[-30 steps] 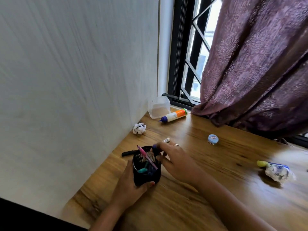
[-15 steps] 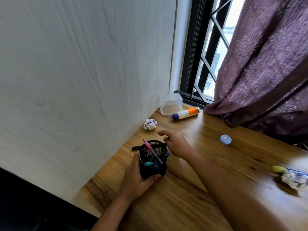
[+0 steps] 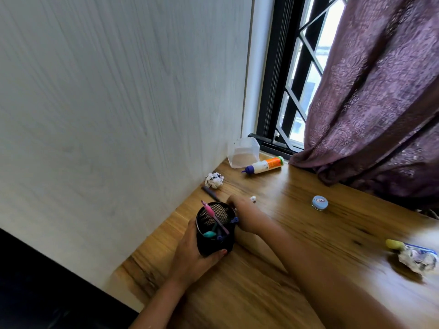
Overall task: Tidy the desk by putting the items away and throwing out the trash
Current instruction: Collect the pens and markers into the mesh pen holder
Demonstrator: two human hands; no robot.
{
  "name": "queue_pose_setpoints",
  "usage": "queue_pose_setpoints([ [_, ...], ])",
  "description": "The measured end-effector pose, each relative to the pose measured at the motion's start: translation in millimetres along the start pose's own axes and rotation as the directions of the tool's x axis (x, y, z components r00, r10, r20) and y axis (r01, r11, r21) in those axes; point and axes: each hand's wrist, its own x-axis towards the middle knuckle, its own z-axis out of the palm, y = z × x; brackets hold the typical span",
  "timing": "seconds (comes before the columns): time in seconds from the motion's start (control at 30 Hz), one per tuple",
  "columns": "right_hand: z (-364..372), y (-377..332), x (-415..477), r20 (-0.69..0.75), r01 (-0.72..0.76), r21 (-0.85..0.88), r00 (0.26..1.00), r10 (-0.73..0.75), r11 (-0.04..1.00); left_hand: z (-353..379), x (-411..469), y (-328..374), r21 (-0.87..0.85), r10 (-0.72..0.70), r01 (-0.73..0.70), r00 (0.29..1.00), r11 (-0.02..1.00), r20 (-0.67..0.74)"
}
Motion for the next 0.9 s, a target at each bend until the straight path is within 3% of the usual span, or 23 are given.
queue_pose_setpoints([
  [0.07,-9.2,-5.4,-11.1,-0.170,-0.007,0.292,0.984,0.059,0.956,0.3,0.7,-0.8,-0.002,-0.003,0.003,1.000,1.000,0.002],
  [0.13,-21.5,-16.5,-21.6,-0.296,0.087,0.539,0.951,0.091,0.838,0.8,1.6,-1.6,-0.001,-0.007,0.007,1.000,1.000,0.005],
  [0.2,-33.9,-28.8,-31.4,-0.391,0.188,0.612,0.916,0.088,0.768,1.6,1.2,-1.8,0.005,-0.011,0.011,1.000,1.000,0.006],
  [0.3,-40.5,-44.1,-43.3,-0.437,0.269,0.512,0.899,-0.022,0.816,1.8,0.1,-2.9,0.014,-0.006,0.006,1.000,1.000,0.008],
  [0.4,-31.5,-47.4,-48.9,-0.345,0.241,0.317,0.930,-0.125,0.917,1.6,-0.5,-2.3,0.019,0.006,-0.006,1.000,1.000,0.009],
  [0.47,-26.3,-45.7,-51.1,-0.275,0.191,0.254,0.954,-0.119,0.948,1.5,-0.8,-2.0,0.017,0.004,-0.004,1.000,1.000,0.008],
  [0.9,-39.5,-29.1,-92.4,-0.228,0.149,0.381,0.972,-0.063,0.913,16.9,0.3,7.0,0.028,0.014,-0.014,1.000,1.000,-0.011],
])
